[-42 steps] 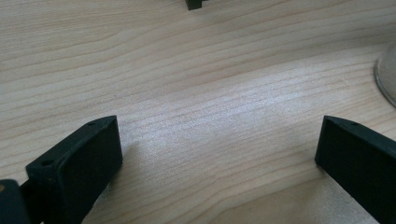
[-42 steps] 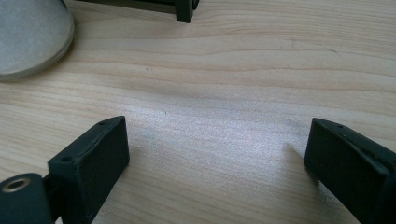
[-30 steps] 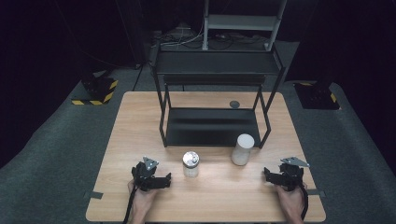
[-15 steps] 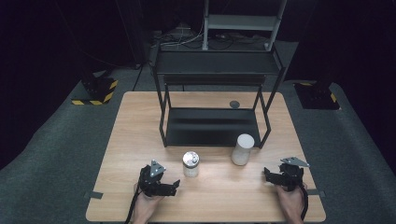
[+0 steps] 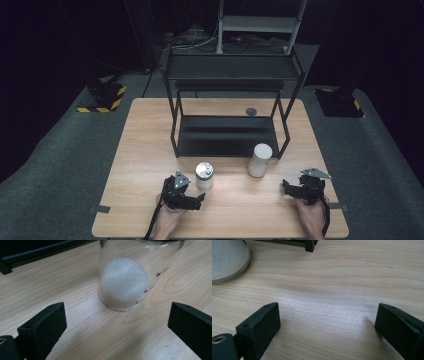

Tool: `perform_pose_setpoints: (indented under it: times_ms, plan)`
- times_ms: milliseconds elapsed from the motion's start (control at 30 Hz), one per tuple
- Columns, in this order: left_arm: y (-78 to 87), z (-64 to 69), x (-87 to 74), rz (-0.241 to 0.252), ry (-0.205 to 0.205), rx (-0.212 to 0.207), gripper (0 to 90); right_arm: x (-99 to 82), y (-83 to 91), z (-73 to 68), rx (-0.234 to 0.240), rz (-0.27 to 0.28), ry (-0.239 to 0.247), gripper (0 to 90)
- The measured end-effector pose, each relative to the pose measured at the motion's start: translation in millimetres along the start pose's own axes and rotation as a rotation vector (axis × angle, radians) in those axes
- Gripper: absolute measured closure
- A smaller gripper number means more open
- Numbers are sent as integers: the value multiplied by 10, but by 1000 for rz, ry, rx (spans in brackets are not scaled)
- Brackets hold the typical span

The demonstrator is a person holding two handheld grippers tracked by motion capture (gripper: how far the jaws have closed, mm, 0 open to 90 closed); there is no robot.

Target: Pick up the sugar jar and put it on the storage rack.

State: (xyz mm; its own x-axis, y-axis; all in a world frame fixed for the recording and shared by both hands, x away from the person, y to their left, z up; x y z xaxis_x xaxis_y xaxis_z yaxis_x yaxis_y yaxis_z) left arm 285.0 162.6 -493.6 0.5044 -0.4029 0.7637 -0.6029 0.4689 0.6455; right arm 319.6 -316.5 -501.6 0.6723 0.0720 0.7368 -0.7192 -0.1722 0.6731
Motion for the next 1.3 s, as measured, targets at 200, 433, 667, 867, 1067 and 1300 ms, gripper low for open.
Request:
perform_pose_setpoints:
  times_ms: [200,433,667,867,1067,1300]
  plan:
    - [-76,54,60,13,-4,-8,29,0,0,0,0,0,0,53]
    - [-207,99,120,49,15,-1,52,0,0,0,0,0,0,53]
    - [-299,104,135,78,40,0,109,0,0,0,0,0,0,53]
    - [-352,138,145,98,39,23,163,0,0,0,0,0,0,53]
    - [-396,126,147,115,61,20,216,0,0,0,0,0,0,53]
    - [-402,140,142,123,52,39,262,-1,0,1,1,1,0,55]
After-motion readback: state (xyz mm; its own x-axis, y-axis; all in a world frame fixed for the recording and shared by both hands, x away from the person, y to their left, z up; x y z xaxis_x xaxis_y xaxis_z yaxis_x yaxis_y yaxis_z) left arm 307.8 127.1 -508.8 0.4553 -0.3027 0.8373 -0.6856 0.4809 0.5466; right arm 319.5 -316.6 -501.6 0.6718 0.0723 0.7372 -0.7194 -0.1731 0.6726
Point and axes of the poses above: each handheld gripper's, and its own axes: y roughly backward along the jaws, x roughly out of its top, z roughly to its right, the point moved 7 cm from there along -y, roughly forward along the jaws, and after that the axes turned 7 degrees about -y, right-handed, at the moved point
